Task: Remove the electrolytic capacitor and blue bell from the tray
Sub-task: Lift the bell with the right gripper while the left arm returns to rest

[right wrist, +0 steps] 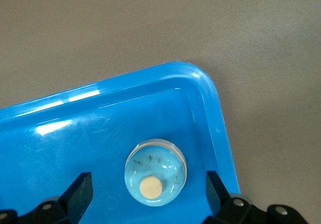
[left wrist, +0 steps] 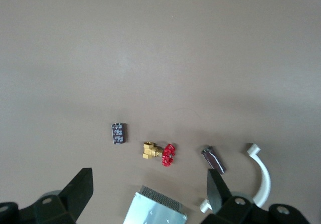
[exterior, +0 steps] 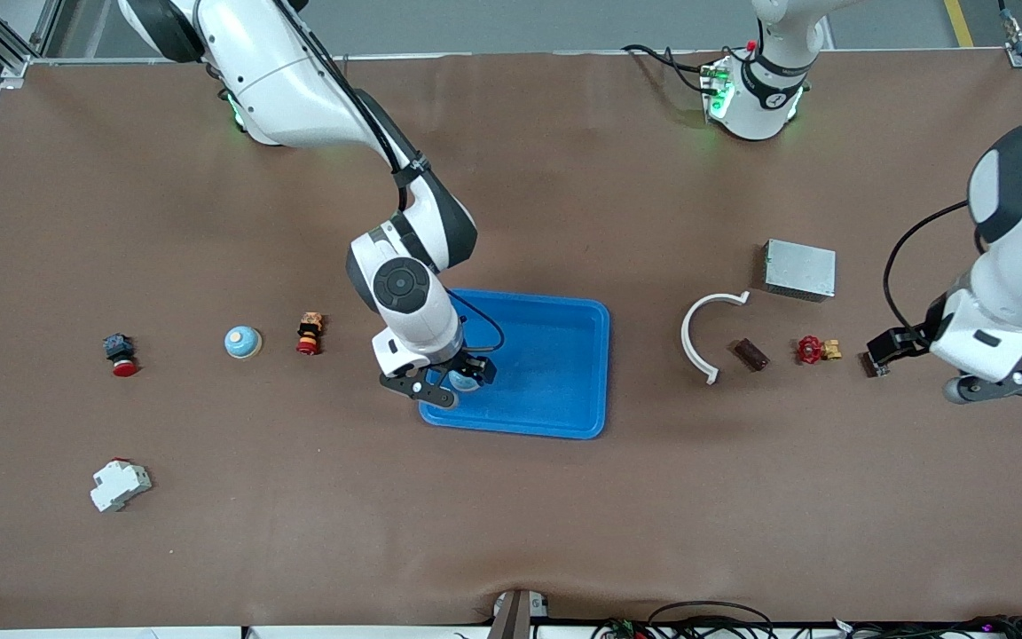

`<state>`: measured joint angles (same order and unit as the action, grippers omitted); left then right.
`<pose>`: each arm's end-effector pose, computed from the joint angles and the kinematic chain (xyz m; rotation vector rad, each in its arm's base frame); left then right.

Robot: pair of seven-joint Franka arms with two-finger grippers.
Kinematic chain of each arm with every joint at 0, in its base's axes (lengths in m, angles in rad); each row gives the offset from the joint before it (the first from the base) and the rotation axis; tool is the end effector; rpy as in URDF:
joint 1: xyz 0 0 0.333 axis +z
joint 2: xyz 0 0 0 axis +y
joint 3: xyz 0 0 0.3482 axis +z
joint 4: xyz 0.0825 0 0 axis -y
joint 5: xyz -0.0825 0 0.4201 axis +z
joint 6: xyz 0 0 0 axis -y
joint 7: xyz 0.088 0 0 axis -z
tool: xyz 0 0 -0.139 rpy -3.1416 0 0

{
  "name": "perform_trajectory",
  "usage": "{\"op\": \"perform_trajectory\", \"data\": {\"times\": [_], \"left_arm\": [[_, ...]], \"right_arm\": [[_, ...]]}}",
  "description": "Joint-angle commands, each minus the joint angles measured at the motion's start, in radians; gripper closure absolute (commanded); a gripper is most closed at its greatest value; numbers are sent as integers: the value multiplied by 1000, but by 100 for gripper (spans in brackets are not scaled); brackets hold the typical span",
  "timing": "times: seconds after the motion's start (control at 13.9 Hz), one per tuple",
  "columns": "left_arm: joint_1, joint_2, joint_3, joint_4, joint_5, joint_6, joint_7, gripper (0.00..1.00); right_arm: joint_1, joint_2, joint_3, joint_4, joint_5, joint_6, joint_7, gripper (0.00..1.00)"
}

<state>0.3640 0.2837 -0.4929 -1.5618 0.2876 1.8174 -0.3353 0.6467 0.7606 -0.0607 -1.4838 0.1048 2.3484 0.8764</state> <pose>0.6855 -0.0235 0.4892 -2.9914 -0.2309 -0.0616 0.6449 0.4419 0.2025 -2.9977 0.5163 -0.0818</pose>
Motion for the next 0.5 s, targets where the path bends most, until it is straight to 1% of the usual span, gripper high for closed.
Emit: {"op": "perform_trajectory", "data": {"times": [0.0,0.14,0.36,0.43], "left_arm": [[0,17,-44,136,-21,-127,10,0],[3,12,-79,160,-21,-151,9,0],[10,-1,-116,166,-22,-179,10,0],[1,-30,-110,166,-33,-188,12,0]], "right_arm": [[2,20,-4,28,-10,-1,-14,0],[8,32,-4,28,-10,12,-14,0],[19,52,-4,30,-11,20,-14,0],[22,54,-4,30,-11,20,-14,0]]}}
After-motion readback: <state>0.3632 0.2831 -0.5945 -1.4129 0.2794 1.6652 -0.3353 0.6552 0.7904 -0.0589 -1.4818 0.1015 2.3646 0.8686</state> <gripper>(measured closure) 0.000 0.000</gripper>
